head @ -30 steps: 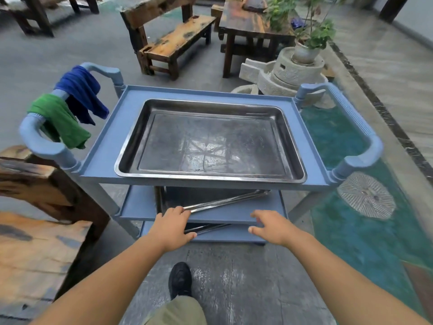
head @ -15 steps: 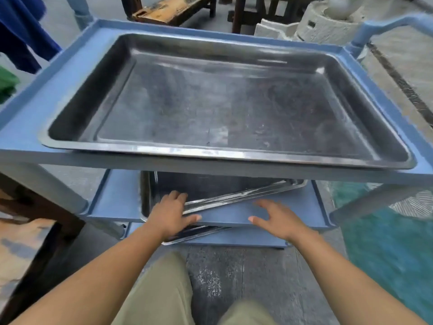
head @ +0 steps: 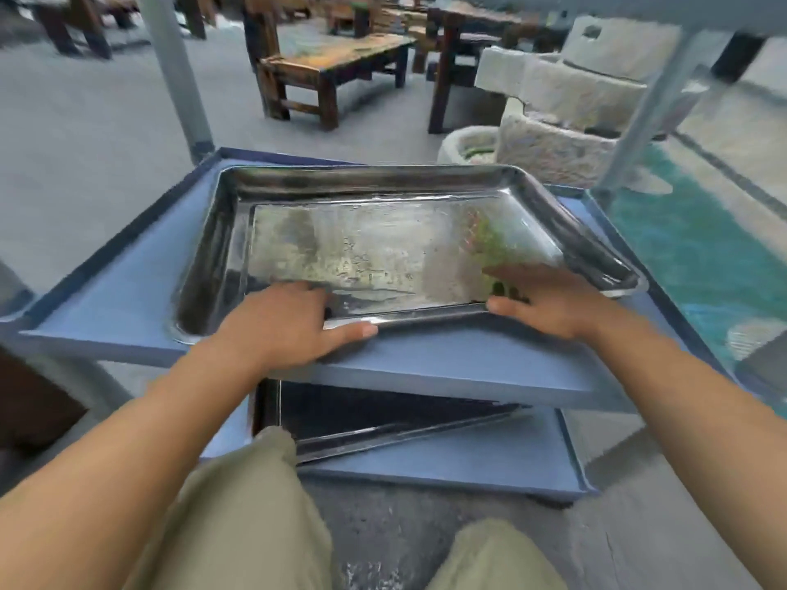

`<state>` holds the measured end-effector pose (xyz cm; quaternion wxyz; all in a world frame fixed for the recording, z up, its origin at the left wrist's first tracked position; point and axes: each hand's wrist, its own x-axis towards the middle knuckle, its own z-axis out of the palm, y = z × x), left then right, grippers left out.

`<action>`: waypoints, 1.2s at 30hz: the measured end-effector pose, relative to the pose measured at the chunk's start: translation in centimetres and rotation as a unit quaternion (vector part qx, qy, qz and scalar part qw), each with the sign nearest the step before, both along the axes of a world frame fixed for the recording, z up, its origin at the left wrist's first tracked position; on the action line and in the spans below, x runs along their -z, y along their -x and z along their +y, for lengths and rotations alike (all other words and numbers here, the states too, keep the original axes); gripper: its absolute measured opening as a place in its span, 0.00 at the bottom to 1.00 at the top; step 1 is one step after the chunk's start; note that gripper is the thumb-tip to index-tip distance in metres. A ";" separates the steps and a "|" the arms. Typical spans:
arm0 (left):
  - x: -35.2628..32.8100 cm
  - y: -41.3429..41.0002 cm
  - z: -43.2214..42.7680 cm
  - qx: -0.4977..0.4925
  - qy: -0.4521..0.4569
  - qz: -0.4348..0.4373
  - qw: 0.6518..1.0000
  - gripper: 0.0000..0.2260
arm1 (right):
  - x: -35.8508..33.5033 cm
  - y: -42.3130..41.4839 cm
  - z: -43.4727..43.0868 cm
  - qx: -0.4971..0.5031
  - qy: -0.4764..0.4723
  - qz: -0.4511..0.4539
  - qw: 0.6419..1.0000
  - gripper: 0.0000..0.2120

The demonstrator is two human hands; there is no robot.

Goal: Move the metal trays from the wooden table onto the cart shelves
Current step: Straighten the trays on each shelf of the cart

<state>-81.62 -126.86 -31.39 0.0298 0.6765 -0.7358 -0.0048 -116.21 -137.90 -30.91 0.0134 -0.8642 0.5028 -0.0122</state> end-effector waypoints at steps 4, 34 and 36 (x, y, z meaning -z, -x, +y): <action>-0.5 0.1 0.3 0.024 -0.009 -0.005 1.000 0.40 | -0.1 0.0 0.9 -0.029 0.021 -0.009 0.999 0.45; -1.1 -4.4 -5.8 0.065 -0.018 -0.012 0.998 0.42 | -1.0 -1.8 2.2 0.094 -0.046 0.000 0.995 0.49; -1.3 -4.3 -5.1 0.066 -0.030 -0.005 0.997 0.41 | -1.3 -1.9 3.1 0.112 -0.071 0.001 0.991 0.54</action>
